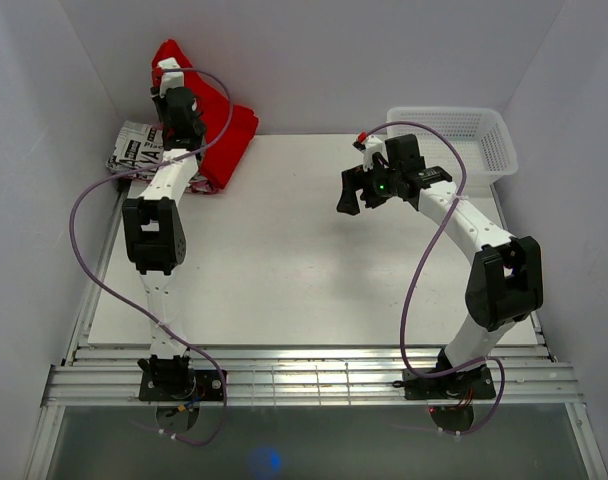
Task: Fold and stack the trousers
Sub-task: Neatly place the folded trousers to the corner
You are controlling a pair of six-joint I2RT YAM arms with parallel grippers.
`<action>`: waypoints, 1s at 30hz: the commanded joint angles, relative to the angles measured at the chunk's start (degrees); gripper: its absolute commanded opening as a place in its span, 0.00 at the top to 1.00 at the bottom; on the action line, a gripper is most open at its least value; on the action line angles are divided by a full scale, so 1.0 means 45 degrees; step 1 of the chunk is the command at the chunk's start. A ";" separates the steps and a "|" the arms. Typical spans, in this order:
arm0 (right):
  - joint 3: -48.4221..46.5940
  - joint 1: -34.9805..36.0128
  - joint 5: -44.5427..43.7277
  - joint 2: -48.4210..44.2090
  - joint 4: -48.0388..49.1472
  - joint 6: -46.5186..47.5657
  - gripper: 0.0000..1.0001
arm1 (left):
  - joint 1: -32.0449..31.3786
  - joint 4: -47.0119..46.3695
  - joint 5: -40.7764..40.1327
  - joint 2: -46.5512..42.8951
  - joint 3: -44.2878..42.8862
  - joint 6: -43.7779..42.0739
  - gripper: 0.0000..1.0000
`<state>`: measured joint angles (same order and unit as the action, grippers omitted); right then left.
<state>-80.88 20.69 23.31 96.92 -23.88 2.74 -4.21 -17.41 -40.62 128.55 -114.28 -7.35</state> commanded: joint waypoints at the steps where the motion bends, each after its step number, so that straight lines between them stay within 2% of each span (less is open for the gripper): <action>1: -0.0581 -0.0046 0.0171 -0.0113 0.0170 -0.0063 0.10 | 0.1380 -0.2382 -0.1422 -0.1673 -0.0562 0.0441 1.00; 5: -0.0717 -0.0046 0.0152 -0.0016 -0.0006 0.0035 0.10 | 0.2047 -0.2109 -0.1189 -0.1322 -0.0542 0.1047 1.00; 7: -0.0854 -0.0046 0.0152 0.0082 -0.0084 0.0074 0.10 | 0.2204 -0.1216 -0.0896 -0.1165 -0.0775 0.1495 1.00; 12: -0.1342 -0.0046 0.0171 0.0394 -0.0318 0.0074 0.10 | 0.2438 -0.0936 0.0547 -0.1243 -0.0289 0.2766 1.00; 16: -0.1616 -0.0046 0.0152 0.0492 -0.0475 0.0152 0.10 | 0.2712 -0.0430 0.1231 -0.0620 -0.0425 0.2884 1.00; 23: -0.1421 -0.0046 0.0074 0.0356 -0.0553 0.0191 0.10 | 0.3258 0.1074 0.2386 0.0181 0.0160 0.3879 0.91; 29: -0.1460 -0.0046 0.0035 0.0317 -0.0670 0.0269 0.10 | 0.3727 0.2558 0.2736 0.0476 0.0551 0.4776 0.90; 30: -0.1460 -0.0046 0.0035 0.0317 -0.0670 0.0269 0.10 | 0.3805 0.2850 0.2951 0.0437 0.0648 0.4914 0.82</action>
<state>-85.52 20.64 23.27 98.85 -26.94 3.40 11.73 -8.03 -29.69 131.46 -112.40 11.40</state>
